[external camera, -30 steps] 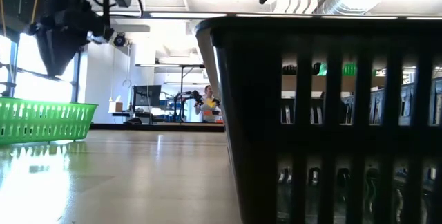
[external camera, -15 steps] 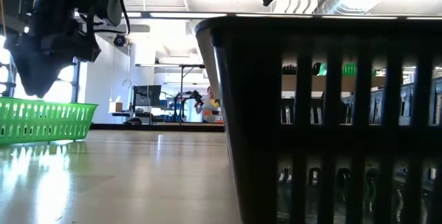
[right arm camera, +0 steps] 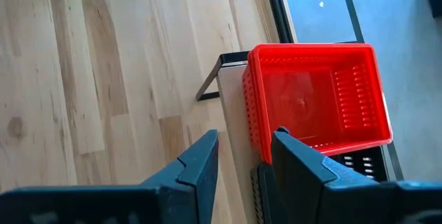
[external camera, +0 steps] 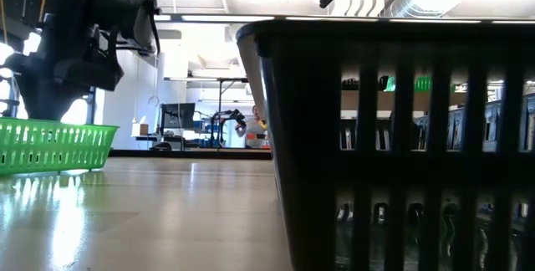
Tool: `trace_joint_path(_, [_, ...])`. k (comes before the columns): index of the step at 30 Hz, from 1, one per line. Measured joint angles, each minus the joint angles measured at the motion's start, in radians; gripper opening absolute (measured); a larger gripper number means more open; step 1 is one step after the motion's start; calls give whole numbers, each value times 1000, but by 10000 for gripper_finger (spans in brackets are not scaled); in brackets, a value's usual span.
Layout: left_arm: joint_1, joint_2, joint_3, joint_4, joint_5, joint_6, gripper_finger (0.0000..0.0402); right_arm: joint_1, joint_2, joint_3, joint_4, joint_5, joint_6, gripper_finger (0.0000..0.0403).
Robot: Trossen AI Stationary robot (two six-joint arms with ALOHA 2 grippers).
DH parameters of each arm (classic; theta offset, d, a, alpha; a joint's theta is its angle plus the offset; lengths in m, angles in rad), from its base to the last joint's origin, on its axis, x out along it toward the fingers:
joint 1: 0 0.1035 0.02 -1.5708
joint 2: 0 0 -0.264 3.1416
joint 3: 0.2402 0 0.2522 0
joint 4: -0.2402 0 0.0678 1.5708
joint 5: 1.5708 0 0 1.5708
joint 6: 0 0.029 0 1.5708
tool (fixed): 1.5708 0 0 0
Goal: Stack baskets on shelf by color
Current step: Stack the green bin on top of the green bin on the shelf
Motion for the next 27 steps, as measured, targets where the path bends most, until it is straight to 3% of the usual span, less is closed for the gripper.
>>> trace_joint_path(8, [12,102,0,0,8,7,158,0,0,0,-3,-3,0,119])
trace_joint_path(13, [12,151,0,38,92,30,148,0,0,0,-5,-2,-6,119])
trace_joint_path(21, [12,180,0,142,179,35,67,0,0,0,-7,-5,-7,119])
trace_joint_path(27, [21,179,29,168,245,2,5,5,0,-1,13,-137,-7,119])
